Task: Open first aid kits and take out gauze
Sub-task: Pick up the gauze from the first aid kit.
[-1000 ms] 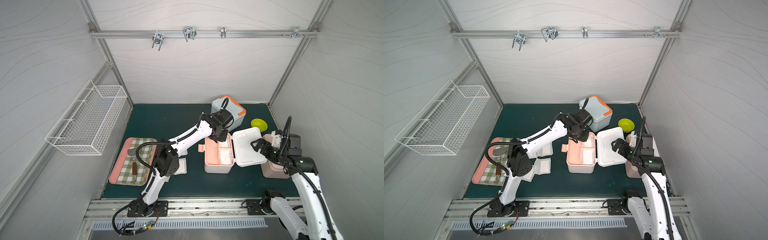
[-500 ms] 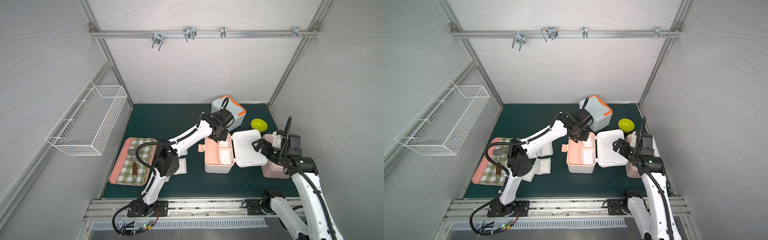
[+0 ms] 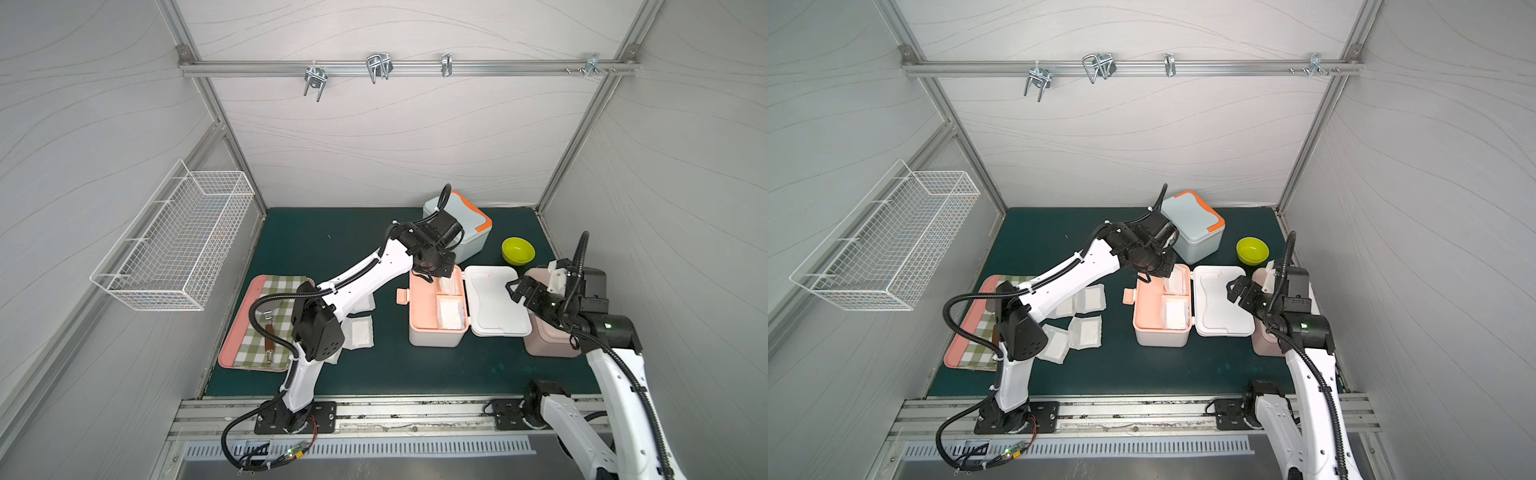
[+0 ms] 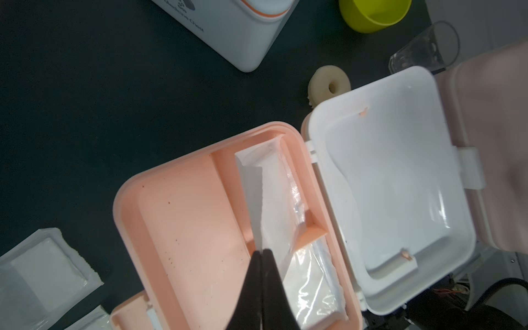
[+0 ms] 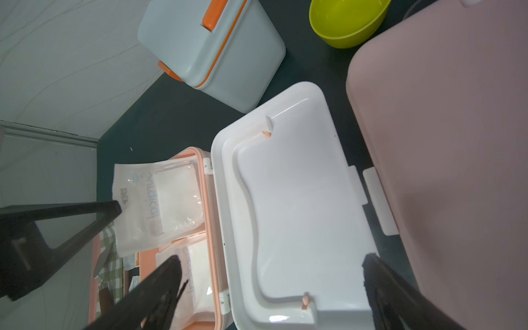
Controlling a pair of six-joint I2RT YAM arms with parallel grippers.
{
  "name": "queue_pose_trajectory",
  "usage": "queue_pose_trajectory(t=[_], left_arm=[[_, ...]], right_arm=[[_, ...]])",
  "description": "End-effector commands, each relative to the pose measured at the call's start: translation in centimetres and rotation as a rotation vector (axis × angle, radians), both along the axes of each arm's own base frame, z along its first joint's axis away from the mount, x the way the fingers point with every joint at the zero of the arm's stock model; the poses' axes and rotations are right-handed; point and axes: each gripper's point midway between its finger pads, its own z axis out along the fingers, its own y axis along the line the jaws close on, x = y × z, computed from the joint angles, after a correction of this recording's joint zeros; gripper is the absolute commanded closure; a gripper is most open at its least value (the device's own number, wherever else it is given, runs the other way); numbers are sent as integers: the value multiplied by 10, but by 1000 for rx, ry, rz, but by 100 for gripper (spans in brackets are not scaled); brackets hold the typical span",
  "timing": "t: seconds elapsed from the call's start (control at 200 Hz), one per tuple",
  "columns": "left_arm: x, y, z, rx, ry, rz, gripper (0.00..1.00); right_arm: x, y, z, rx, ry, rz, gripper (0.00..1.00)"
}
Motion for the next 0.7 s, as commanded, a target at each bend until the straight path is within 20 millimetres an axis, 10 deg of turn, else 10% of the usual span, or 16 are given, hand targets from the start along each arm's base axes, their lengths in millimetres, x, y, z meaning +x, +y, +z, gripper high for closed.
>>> queue_pose_trajectory(t=[0.0,0.35,0.695], left_arm=[[0,2,39,-116,-56,15,100],[-17,37,92,-250,-127,37,100],[-23,107,81,-253,-129,158,100]], right_arm=[[-5,2,19,15,-43,7,1],[-22,72,63,261,-173,399,1],[-47,132,61,190,-146,667,1]])
